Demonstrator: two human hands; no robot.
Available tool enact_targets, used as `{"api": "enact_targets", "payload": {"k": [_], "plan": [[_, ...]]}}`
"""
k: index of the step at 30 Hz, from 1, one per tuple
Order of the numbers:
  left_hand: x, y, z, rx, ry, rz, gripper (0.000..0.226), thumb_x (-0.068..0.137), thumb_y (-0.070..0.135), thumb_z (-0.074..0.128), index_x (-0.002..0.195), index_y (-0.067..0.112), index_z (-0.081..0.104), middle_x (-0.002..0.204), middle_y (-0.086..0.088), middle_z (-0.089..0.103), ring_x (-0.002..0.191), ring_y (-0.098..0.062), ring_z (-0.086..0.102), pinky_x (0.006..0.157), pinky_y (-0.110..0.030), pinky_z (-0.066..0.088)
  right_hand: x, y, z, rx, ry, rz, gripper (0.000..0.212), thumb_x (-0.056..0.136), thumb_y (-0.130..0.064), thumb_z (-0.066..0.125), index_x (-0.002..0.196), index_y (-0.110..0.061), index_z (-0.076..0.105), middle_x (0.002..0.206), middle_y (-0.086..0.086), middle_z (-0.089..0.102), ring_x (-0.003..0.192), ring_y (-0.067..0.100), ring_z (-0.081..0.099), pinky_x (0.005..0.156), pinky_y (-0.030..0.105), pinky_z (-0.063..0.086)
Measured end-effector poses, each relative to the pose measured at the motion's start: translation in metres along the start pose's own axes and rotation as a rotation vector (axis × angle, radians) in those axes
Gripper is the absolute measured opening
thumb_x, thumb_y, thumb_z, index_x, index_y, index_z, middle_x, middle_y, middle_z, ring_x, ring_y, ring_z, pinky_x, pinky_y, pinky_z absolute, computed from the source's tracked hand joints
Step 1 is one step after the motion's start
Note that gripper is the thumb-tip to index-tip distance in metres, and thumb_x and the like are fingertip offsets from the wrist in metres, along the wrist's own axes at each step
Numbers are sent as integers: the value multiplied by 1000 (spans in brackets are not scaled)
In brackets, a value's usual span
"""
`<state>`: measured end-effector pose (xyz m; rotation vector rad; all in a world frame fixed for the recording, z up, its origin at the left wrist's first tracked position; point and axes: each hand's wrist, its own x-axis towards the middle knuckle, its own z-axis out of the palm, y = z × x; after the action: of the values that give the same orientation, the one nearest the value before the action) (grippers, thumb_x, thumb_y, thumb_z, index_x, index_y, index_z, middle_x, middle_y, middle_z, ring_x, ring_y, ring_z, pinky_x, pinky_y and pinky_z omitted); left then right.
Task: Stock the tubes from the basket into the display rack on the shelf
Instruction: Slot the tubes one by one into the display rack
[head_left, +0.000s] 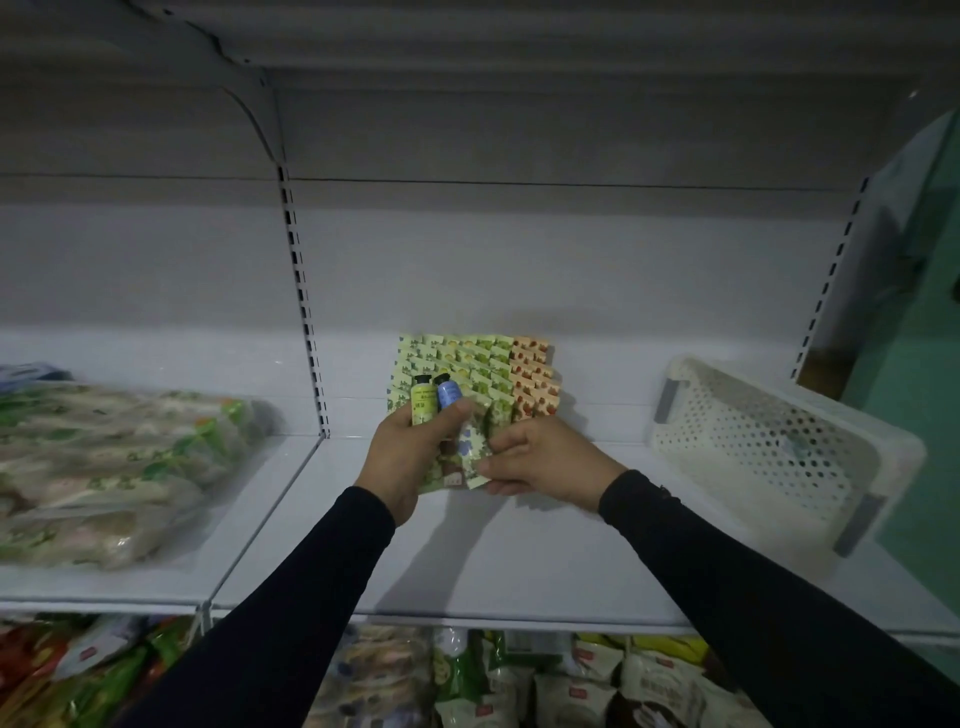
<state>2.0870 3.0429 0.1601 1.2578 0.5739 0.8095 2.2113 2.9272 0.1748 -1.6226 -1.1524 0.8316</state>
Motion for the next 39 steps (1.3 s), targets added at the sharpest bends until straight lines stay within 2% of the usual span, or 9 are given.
{"api": "enact_targets", "payload": {"k": [4, 8, 12, 17, 21, 26, 29, 34, 39], "plan": [[3, -1, -13, 4, 35, 13, 14, 89, 18, 72, 98, 8, 68, 68, 1, 65, 51, -12, 57, 49, -25, 48, 1, -3, -15, -209, 21, -8, 30, 85, -19, 74, 109, -2, 67, 95, 10, 73, 75, 11, 68, 72, 22, 56], [1, -5, -26, 8, 34, -14, 10, 90, 19, 71, 95, 11, 70, 76, -4, 69, 50, -13, 57, 47, -26, 46, 2, -12, -23, -291, 84, -73, 15, 89, -27, 69, 78, -17, 66, 74, -1, 68, 69, 14, 65, 73, 33, 54], [-1, -13, -37, 2, -9, -71, 17, 87, 25, 73, 95, 9, 72, 83, -8, 74, 52, -14, 54, 51, -27, 45, 9, -19, -15, -64, 223, -92, 19, 89, -23, 69, 77, -11, 63, 73, 2, 67, 70, 16, 68, 80, 38, 58], [-2, -20, -47, 17, -29, -91, 20, 91, 29, 69, 97, 10, 68, 79, -5, 72, 54, -14, 55, 48, -26, 45, 21, -23, 4, 192, 291, -130, 12, 88, -13, 69, 97, -4, 69, 93, 8, 71, 75, 14, 70, 73, 22, 59], [0, -22, -60, 42, -21, -75, 21, 92, 29, 68, 98, 10, 67, 84, -10, 71, 53, -15, 53, 47, -26, 45, 30, -24, 14, 219, 278, -120, 12, 90, -9, 67, 100, -3, 68, 102, 11, 69, 77, 12, 70, 70, 16, 57], [5, -24, -73, 85, -7, -85, 25, 95, 32, 65, 101, 8, 68, 90, -14, 74, 53, -17, 51, 49, -26, 45, 38, -27, 19, -172, 421, -209, 16, 89, -26, 70, 87, -10, 74, 73, 0, 73, 57, 3, 67, 57, 10, 50], [12, -25, -83, 120, 70, -81, 16, 96, 28, 62, 95, 12, 64, 86, -12, 73, 55, -18, 51, 52, -27, 45, 41, -36, 19, -259, 460, -255, 19, 91, -29, 67, 82, -14, 74, 62, -5, 68, 49, -1, 61, 50, 8, 44], [28, -39, -107, 190, 208, -36, 5, 99, 13, 53, 94, 12, 53, 81, -13, 62, 59, -20, 50, 57, -31, 45, 49, -44, 18, -456, 529, -310, 33, 91, -30, 65, 65, -8, 71, 60, -5, 67, 55, -3, 60, 63, 17, 48], [30, -49, -124, 536, 269, 130, 8, 97, 25, 58, 94, 20, 53, 83, -6, 67, 59, -18, 61, 61, -30, 50, 60, -47, 18, -539, 569, -313, 38, 90, -30, 64, 65, -1, 68, 67, 5, 69, 67, 8, 65, 63, 22, 47]]}}
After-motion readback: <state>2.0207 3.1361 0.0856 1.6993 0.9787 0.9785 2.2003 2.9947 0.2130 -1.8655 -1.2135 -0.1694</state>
